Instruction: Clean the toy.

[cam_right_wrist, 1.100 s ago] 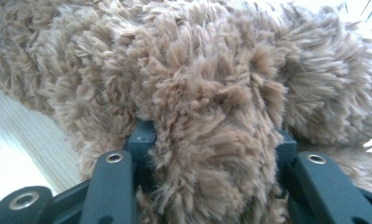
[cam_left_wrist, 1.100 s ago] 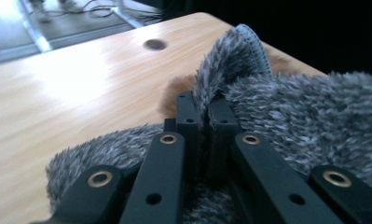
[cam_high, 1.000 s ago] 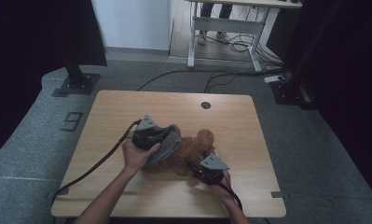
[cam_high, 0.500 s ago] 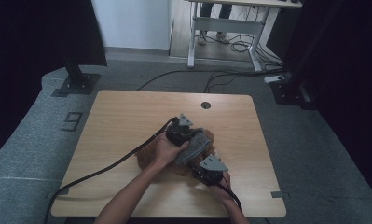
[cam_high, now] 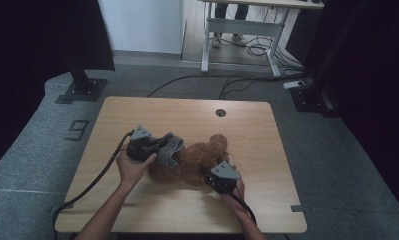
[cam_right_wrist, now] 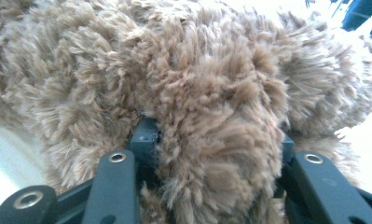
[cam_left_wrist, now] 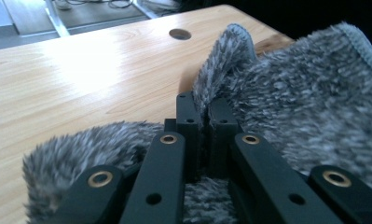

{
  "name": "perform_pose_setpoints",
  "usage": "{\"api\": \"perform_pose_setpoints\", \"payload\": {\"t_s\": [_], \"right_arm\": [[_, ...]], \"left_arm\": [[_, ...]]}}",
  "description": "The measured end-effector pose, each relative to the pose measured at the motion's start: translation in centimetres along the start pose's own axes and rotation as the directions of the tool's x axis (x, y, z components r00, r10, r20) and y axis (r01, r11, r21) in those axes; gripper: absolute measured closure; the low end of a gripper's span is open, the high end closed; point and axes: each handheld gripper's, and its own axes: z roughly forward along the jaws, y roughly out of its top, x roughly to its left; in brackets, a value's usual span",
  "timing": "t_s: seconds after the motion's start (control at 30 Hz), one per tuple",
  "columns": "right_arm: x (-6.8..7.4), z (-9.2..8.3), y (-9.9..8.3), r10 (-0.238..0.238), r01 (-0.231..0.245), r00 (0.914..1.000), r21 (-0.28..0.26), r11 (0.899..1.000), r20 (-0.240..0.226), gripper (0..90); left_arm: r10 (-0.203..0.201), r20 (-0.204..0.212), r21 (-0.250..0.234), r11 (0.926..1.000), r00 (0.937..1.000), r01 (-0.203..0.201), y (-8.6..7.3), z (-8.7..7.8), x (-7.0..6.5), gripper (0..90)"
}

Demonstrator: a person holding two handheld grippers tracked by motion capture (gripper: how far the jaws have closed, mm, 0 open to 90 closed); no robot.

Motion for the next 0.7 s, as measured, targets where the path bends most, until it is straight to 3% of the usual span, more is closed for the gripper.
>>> {"api": "perform_pose_setpoints", "payload": {"t_s": [0.1,0.17,0.27,0.3,0.37,0.47,0.5,0.6,0.7], "right_arm": [[0.0,0.1,0.0,0.009,-0.009,0.9999,-0.004,1.000,0.007,52.7],[0.0,-0.2,-0.1,0.009,-0.009,1.0000,-0.008,1.000,0.001,52.7],[0.1,-1.2,-0.5,0.016,-0.016,0.9990,-0.016,1.000,-0.042,47.7],[-0.2,-1.7,-0.6,0.031,-0.032,0.9959,-0.010,0.999,-0.085,43.0],[-1.0,-2.7,-0.4,0.091,-0.092,0.9808,-0.001,0.996,-0.172,31.6],[-2.2,-4.4,0.1,0.175,-0.183,0.9552,-0.015,0.983,-0.239,22.4],[-2.5,-4.9,0.3,0.189,-0.200,0.9513,-0.018,0.980,-0.243,20.5],[-3.3,-6.1,1.5,0.189,-0.205,0.9508,-0.041,0.978,-0.245,16.2],[-3.9,-5.7,2.7,0.190,-0.199,0.9432,-0.005,0.980,-0.273,12.9]], "left_arm": [[0.012,0.006,0.033,0.9994,0.9999,-0.012,-0.5,1.1,-0.7,85.6],[-0.005,0.014,0.041,0.9992,0.9999,0.005,-1.1,2.0,-0.7,85.9],[-0.006,0.037,0.035,0.9994,0.9993,0.004,-2.4,2.3,-0.9,86.8],[-0.006,0.051,0.028,0.9996,0.9987,0.004,-2.7,1.9,-0.9,86.9],[-0.025,0.081,0.010,0.9996,0.9964,0.025,-3.5,1.2,-0.9,87.1],[-0.027,0.101,-0.010,0.9996,0.9946,0.028,-4.8,0.2,-1.2,87.2],[-0.024,0.106,-0.016,0.9995,0.9941,0.026,-5.1,-0.2,-1.3,87.2],[-0.018,0.122,-0.031,0.9993,0.9924,0.022,-6.0,-0.9,-1.7,87.2],[-0.020,0.133,-0.045,0.9987,0.9910,0.026,-6.7,-1.5,-2.1,87.2]]}}
